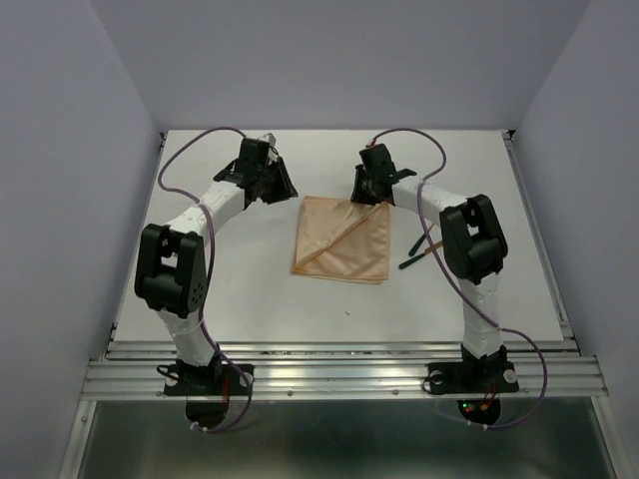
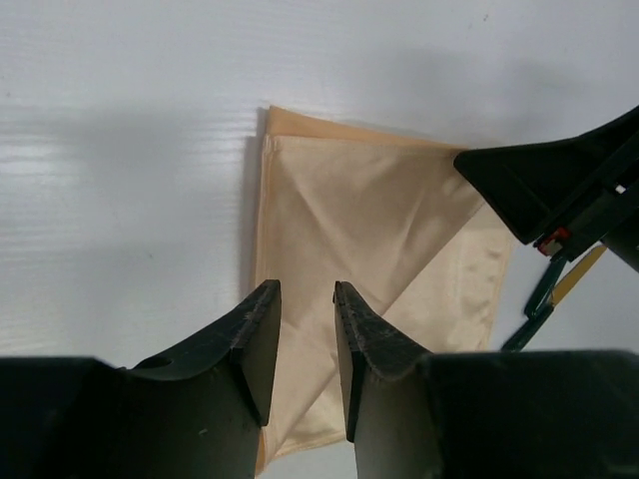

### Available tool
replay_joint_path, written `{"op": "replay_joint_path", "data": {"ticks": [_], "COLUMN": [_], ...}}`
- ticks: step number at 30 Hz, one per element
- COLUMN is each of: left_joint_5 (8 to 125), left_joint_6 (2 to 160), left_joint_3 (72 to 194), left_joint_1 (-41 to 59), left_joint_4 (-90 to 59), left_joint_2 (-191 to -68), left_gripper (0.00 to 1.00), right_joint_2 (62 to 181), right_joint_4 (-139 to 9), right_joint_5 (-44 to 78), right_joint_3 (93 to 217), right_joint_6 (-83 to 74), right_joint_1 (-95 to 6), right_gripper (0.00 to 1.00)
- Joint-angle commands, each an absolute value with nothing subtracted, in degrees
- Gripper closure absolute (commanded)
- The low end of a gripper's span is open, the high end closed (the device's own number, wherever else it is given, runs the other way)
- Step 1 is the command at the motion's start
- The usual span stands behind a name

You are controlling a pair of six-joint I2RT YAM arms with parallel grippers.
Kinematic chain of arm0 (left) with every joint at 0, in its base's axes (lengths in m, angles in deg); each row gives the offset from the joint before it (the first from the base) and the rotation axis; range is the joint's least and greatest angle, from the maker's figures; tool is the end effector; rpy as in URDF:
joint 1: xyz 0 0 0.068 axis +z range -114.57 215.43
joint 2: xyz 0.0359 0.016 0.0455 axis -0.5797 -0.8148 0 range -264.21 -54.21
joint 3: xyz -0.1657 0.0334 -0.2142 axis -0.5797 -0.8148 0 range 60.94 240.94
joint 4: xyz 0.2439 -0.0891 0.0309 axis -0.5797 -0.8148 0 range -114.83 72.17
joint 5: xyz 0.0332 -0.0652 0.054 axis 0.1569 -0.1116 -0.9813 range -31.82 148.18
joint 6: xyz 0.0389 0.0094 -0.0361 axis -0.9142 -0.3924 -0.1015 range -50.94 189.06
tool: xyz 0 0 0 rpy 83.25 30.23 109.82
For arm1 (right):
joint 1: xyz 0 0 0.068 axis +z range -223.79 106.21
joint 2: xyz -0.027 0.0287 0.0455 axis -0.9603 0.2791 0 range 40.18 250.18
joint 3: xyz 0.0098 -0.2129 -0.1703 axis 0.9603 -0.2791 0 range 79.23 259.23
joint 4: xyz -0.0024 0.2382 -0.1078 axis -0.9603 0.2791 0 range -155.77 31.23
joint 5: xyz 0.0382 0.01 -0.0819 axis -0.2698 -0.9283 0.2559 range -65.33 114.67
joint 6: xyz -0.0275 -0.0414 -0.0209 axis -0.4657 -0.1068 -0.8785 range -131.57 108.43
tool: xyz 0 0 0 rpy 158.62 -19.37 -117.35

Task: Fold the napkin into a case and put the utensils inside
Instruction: Smooth out the upper triangle-folded napkin at the center of the board.

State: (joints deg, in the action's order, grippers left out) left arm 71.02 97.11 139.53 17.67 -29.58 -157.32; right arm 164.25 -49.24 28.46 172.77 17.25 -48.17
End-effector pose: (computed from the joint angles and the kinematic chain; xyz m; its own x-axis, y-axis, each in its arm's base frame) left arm 0.3931 -0.1344 0.2593 -0.7173 -0.2516 -0.6497 0.1481 0.8561 -0.4951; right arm 0.4375 0.2072 0.1792 -0.7668 0.1658 -0.6201 -0.0242 0.9579 0.2860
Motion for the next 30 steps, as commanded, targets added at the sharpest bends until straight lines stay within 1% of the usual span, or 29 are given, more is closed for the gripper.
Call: {"op": "replay_joint_path", "data": {"ticks": [1,8,14,21,30], "left_joint_5": [70.7,73.3,75.1,74.7,73.0], "left_joint_6": [97.3,99.9,101.1,100.5,100.2], "left_joint_3": [134.1,122.2,115.9,114.8,114.8], "left_joint_1": [15.3,10.1,8.9,8.8,8.8], "left_joint_4": [-30.1,-28.7,-26.2,-25.1,-25.0], "left_joint_2": [-151.3,-145.8,-143.8,-146.8,-147.7], "left_gripper": [0.62,0.68,0.69,0.71,0.71], "right_joint_2": [157.1,156.2,157.3,158.8,158.0], "right_joint_4": [-51.1,-51.0,-51.0,-51.0,-51.4], "right_joint_5": [29.2,31.4,32.1,32.7,34.0], "right_joint_3": [170.6,167.3,166.2,165.0,162.2], "right_joint_6": [17.7,17.2,16.2,15.7,15.1], "right_joint_1": [-47.8,-48.3,-50.8,-53.4,-53.4], "right_gripper": [0.73,0.73,0.73,0.74,0.75]}}
